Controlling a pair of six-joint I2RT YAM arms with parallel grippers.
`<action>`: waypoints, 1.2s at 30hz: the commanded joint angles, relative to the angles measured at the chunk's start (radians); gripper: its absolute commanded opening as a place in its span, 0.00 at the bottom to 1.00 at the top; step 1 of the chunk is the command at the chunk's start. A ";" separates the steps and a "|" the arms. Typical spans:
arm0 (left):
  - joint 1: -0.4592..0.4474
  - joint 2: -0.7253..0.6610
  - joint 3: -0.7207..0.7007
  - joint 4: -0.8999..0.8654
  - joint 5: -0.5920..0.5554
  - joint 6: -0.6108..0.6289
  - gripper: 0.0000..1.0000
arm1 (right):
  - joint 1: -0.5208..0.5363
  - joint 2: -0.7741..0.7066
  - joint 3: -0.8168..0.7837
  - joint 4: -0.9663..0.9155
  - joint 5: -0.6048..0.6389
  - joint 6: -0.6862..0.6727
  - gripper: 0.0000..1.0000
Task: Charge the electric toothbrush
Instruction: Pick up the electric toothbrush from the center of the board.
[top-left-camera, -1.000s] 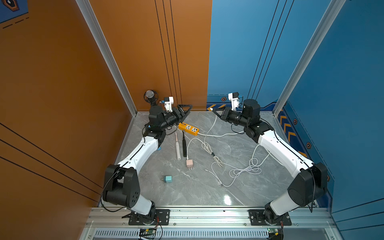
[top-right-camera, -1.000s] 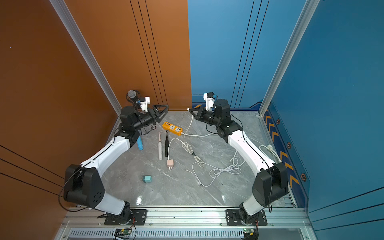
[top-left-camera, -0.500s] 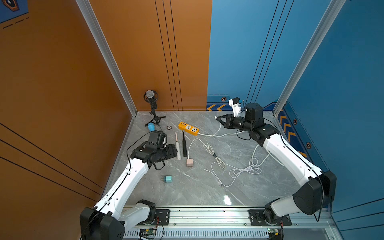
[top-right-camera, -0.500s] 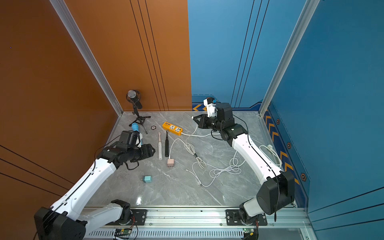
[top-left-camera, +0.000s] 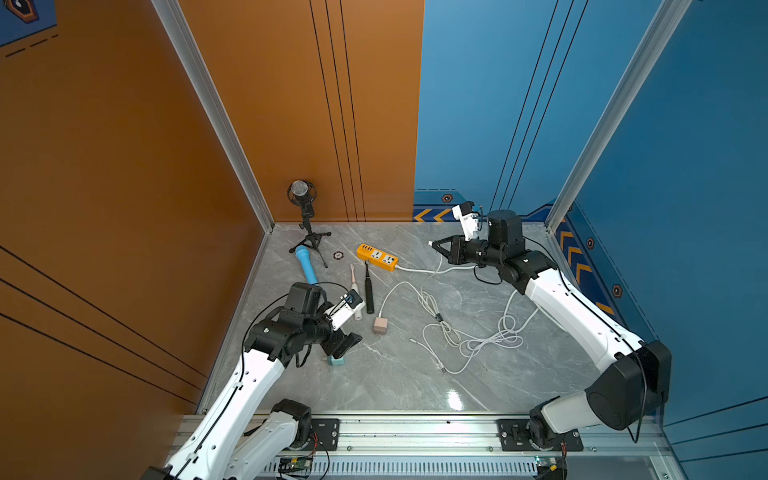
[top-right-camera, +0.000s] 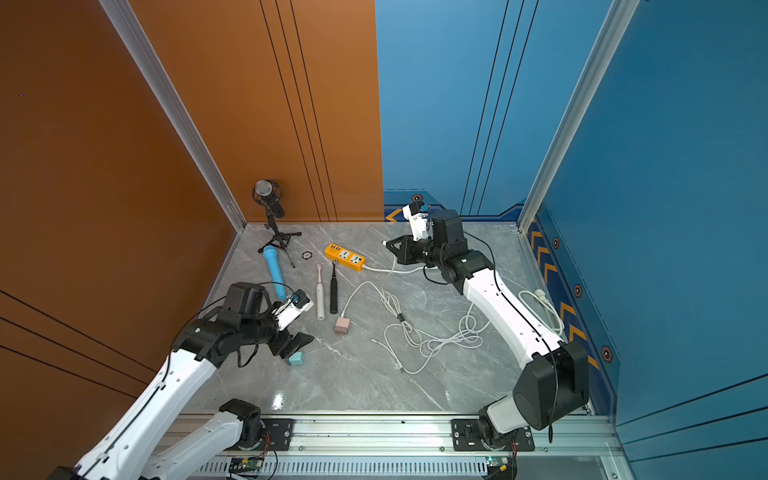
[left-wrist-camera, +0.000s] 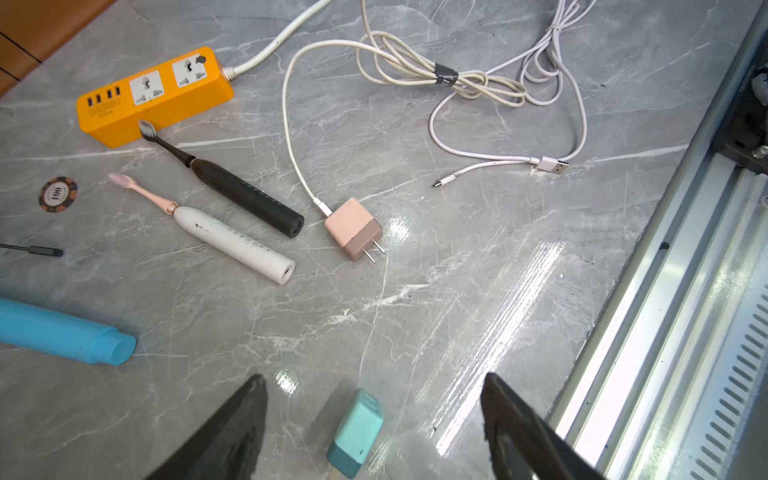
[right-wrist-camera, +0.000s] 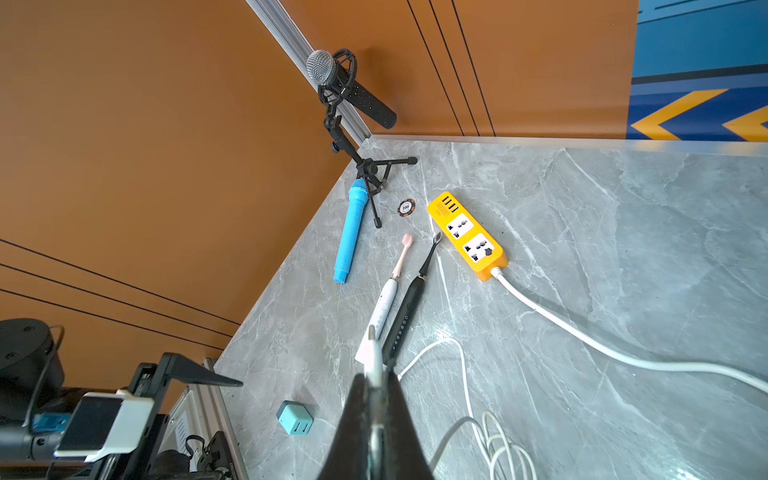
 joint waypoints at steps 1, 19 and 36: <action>0.006 0.129 0.034 0.173 -0.132 -0.164 0.94 | -0.011 -0.032 -0.022 -0.028 0.000 -0.027 0.00; -0.005 0.899 0.534 0.127 -0.345 -0.974 0.58 | -0.018 -0.064 -0.057 -0.042 0.026 0.013 0.00; -0.071 1.127 0.612 0.126 -0.379 -1.034 0.38 | -0.024 -0.078 -0.052 -0.067 0.033 0.010 0.00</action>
